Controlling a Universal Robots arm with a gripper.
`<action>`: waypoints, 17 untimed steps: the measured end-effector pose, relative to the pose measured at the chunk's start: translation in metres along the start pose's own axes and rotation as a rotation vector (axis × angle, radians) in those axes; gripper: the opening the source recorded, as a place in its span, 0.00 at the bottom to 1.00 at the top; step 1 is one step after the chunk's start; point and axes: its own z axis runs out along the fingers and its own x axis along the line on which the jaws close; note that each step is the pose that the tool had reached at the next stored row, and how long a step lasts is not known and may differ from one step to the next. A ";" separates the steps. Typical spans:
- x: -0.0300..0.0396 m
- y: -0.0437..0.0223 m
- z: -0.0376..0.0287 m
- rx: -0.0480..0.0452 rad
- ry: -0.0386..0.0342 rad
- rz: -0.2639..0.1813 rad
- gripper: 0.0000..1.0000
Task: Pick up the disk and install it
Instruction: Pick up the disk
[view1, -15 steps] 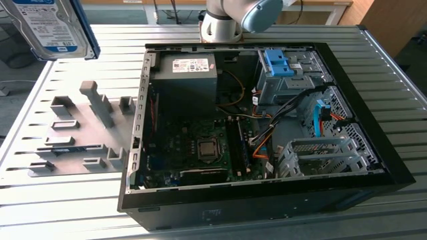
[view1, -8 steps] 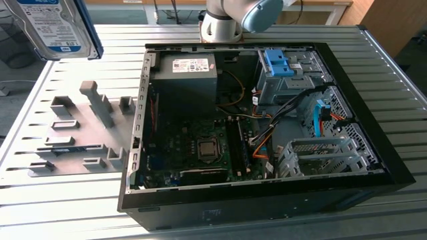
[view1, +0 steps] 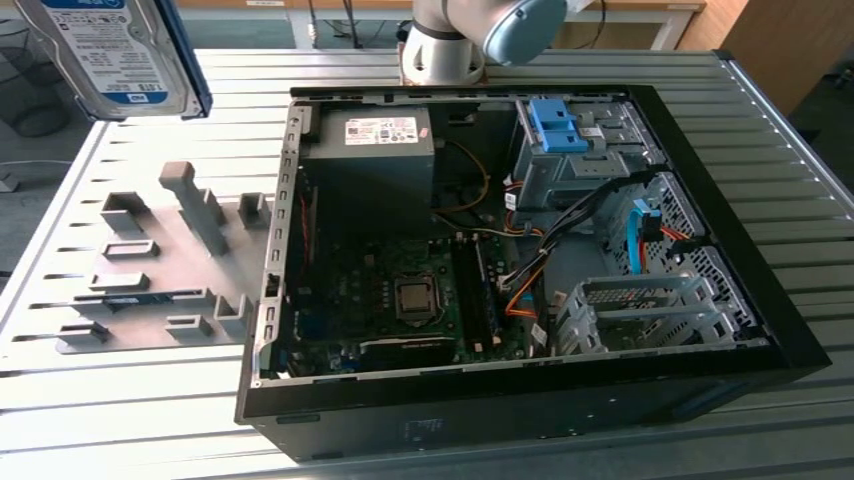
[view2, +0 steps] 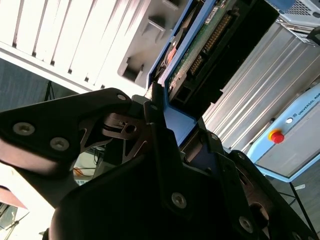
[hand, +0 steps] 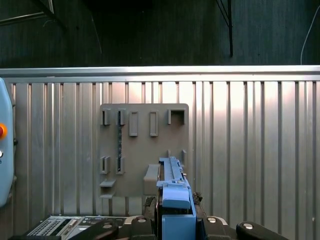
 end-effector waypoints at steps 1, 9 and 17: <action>0.0000 -0.0012 0.0000 -0.0001 0.0000 0.000 0.36; -0.0004 -0.0206 0.0002 -0.0002 0.0001 0.000 0.36; -0.0006 -0.0409 0.0005 -0.0001 0.0000 0.000 0.36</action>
